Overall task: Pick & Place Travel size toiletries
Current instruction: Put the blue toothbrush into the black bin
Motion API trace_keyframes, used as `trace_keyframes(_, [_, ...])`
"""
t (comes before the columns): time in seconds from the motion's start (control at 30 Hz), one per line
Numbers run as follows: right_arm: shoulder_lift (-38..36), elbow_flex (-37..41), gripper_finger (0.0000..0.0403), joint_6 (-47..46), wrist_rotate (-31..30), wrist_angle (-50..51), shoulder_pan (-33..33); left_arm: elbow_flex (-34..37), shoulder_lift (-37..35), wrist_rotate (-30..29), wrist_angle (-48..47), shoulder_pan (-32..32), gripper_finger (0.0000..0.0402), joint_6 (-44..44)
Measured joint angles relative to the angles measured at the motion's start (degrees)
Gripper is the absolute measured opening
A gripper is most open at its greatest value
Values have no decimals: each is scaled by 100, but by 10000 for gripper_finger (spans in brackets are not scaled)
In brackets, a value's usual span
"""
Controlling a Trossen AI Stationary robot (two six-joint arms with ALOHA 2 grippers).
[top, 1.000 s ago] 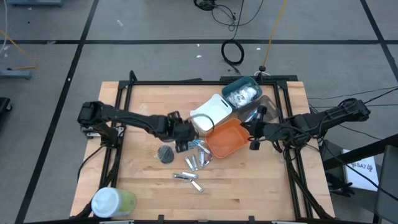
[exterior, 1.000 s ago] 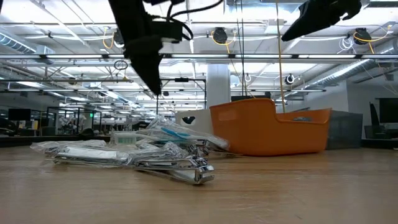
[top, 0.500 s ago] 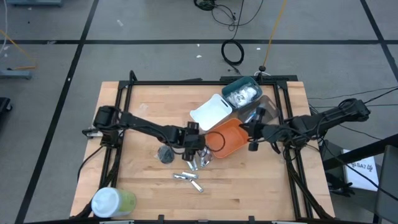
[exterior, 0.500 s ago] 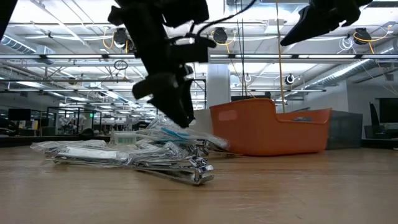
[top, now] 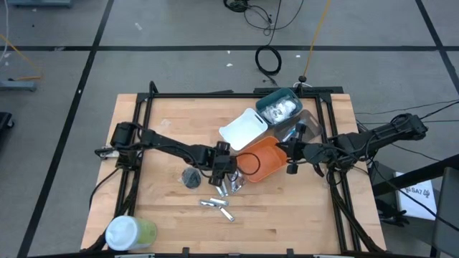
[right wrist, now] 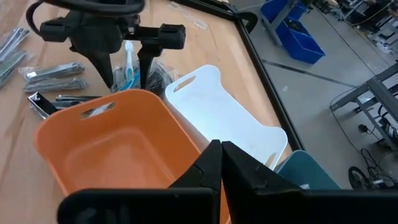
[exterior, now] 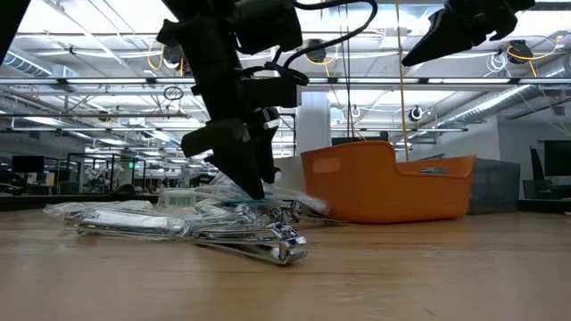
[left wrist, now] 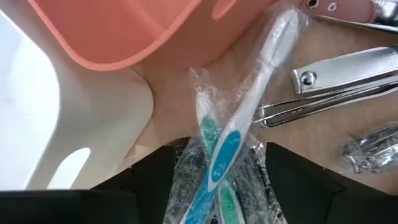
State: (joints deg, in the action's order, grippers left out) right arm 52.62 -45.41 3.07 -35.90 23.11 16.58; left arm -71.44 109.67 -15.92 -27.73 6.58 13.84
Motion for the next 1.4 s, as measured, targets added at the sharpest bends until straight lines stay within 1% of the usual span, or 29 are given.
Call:
trace_keyframes(0.07, [2, 0, 0, 0, 0, 2, 0, 0, 0, 123, 2, -26, 219, -28])
trace_keyframes(0.27, [2, 0, 0, 0, 0, 3, 0, 0, 0, 155, 47, -101, 136, -407])
trace_keyframes(0.4, [2, 0, 0, 0, 0, 4, 0, 0, 0, 203, 46, -142, 101, -634])
trace_keyframes(0.53, [2, 0, 0, 0, 0, 4, 0, 0, 0, 533, -15, -167, 72, -566])
trace_keyframes(0.7, [2, 0, 0, 0, 2, 4, 0, 1, -2, 560, -86, -169, 9, -593])
trace_keyframes(0.87, [2, 0, 0, -1, 2, 6, 0, 3, -120, 562, -214, -172, 2, -829])
trace_keyframes(1.03, [2, 0, 0, 66, 2, -7, 0, 4, -632, 511, -374, -73, 1, -844])
trace_keyframes(1.17, [2, 6, 0, 90, 13, -151, 0, 4, -1157, 220, -283, 34, 1, -923])
trace_keyframes(1.27, [2, 237, 0, 349, 13, -776, -1, 4, -1491, -63, 133, 44, 0, -950])
trace_keyframes(1.33, [11, 516, 0, 656, 15, -1464, -2, 4, -1630, -229, 532, 25, 0, -826])
trace_keyframes(1.4, [23, 863, 0, 1013, 14, -2397, -7, 4, -1708, -334, 977, -14, 0, -556])
